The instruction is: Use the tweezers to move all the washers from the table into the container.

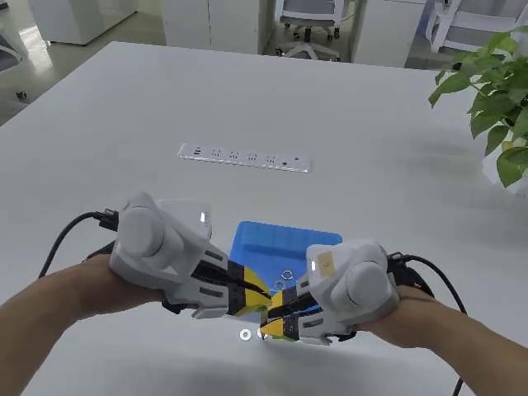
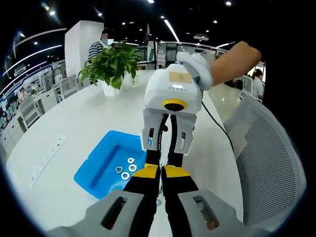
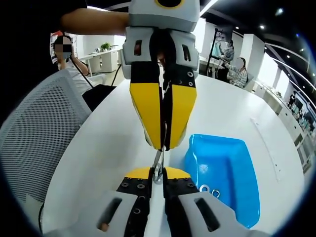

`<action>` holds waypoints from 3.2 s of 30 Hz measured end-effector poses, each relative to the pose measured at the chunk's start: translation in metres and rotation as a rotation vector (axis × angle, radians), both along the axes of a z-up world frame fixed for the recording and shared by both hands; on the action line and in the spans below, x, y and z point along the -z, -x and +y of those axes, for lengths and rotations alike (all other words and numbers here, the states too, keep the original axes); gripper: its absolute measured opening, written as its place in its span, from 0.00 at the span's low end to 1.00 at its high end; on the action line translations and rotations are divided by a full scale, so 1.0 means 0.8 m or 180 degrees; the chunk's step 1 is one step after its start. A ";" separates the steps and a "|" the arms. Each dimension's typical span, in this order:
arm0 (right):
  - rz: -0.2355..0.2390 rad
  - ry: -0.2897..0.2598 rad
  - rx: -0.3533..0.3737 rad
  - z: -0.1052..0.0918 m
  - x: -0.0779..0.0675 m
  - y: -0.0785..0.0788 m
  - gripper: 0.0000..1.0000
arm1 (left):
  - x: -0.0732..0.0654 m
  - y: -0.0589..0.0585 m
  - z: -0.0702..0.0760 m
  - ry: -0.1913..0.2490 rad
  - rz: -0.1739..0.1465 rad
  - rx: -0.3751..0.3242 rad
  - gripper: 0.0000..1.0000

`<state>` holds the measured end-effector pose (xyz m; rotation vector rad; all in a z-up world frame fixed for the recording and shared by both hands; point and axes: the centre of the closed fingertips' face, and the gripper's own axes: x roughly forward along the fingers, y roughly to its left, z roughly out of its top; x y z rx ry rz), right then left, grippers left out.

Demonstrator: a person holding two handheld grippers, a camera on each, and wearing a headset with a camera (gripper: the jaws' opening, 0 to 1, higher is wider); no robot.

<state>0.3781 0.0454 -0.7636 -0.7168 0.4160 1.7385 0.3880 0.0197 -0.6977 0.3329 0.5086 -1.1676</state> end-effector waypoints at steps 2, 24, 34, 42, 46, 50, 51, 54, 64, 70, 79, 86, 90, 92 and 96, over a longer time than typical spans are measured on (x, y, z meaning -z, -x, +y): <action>0.0007 0.0000 0.0007 0.000 0.000 0.000 0.09 | 0.000 0.000 0.000 -0.0001 -0.0002 -0.0005 0.06; 0.0010 -0.0077 0.0068 -0.002 -0.016 -0.002 0.09 | -0.001 0.001 0.026 0.0112 0.0048 -0.0309 0.27; -0.0034 -0.0133 0.0067 -0.003 -0.033 -0.002 0.09 | -0.002 0.011 0.041 0.0215 0.0080 -0.0518 0.37; -0.0082 -0.0192 0.0077 -0.004 -0.055 -0.010 0.09 | -0.008 0.013 0.049 0.0359 0.0077 -0.0742 0.56; -0.0095 -0.0237 0.0092 -0.002 -0.066 -0.015 0.09 | -0.009 0.013 0.052 0.0401 0.0073 -0.0835 0.65; -0.0125 -0.0271 0.0094 0.000 -0.074 -0.021 0.09 | -0.009 0.013 0.055 0.0406 0.0089 -0.0905 0.73; -0.0131 -0.0282 0.0100 0.001 -0.077 -0.023 0.09 | -0.010 0.013 0.056 0.0417 0.0088 -0.0919 0.75; -0.0159 -0.0303 0.0108 0.003 -0.081 -0.029 0.09 | -0.012 0.015 0.059 0.0446 0.0083 -0.0964 0.78; -0.0215 -0.0378 0.0150 0.010 -0.094 -0.054 0.09 | -0.015 0.021 0.067 0.0445 0.0075 -0.1085 0.90; -0.0232 -0.0375 0.0156 0.014 -0.088 -0.066 0.09 | -0.017 0.018 0.073 0.0453 0.0067 -0.1178 0.97; -0.0232 -0.0366 0.0162 0.016 -0.074 -0.080 0.09 | -0.017 0.007 0.075 0.0441 0.0075 -0.1230 0.99; -0.0210 -0.0348 0.0139 0.017 -0.061 -0.086 0.09 | -0.019 -0.003 0.072 0.0423 0.0059 -0.1196 0.99; -0.0179 -0.0354 0.0126 0.019 -0.055 -0.090 0.09 | -0.019 -0.010 0.071 0.0401 0.0031 -0.1197 0.99; -0.0170 -0.0347 0.0114 0.020 -0.051 -0.092 0.09 | -0.020 -0.015 0.071 0.0388 0.0015 -0.1202 0.97; -0.0153 -0.0340 0.0085 0.021 -0.045 -0.093 0.09 | -0.020 -0.026 0.070 0.0355 -0.0038 -0.1201 0.95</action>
